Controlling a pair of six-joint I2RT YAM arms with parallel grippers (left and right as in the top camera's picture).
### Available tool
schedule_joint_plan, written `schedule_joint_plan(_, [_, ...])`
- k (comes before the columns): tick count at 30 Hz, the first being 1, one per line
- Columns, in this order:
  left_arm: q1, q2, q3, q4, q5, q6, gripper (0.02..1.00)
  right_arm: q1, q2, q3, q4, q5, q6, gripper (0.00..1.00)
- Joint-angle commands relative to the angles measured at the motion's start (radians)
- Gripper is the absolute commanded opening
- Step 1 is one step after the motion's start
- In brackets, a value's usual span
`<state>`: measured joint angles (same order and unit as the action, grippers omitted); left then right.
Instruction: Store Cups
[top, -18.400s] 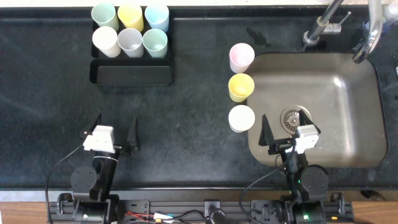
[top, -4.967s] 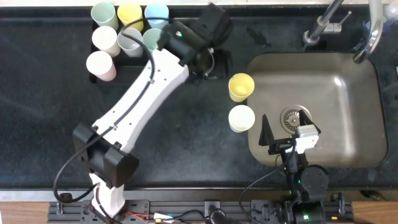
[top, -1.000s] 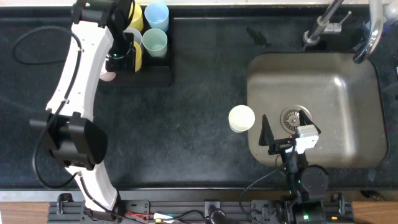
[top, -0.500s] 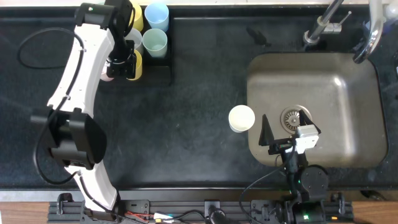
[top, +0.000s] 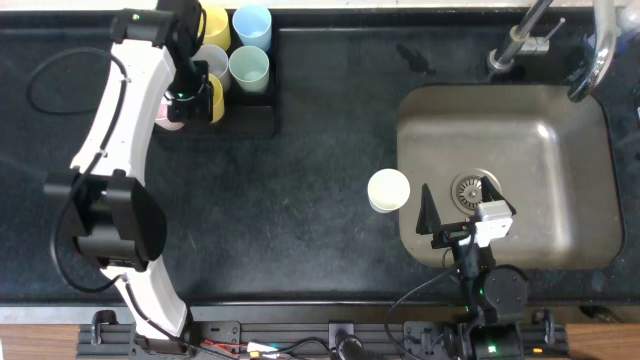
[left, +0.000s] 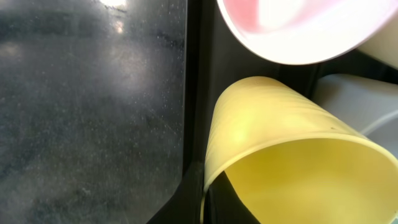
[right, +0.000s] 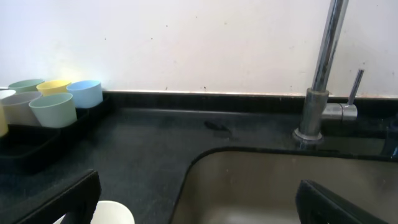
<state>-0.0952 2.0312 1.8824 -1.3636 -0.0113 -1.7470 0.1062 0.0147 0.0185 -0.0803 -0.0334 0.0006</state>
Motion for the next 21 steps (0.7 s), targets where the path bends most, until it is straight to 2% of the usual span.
schedule_joint_plan(1, [0.013, 0.008, -0.037, 0.008, 0.02, 0.018, 0.038, -0.002, -0.011, -0.014, 0.005, 0.008, 0.007, 0.996])
schedule_joint_plan(21, [0.04, 0.049, -0.038, 0.009, 0.048, 0.023, 0.047, -0.002, -0.011, -0.014, 0.004, 0.008, 0.007, 0.996])
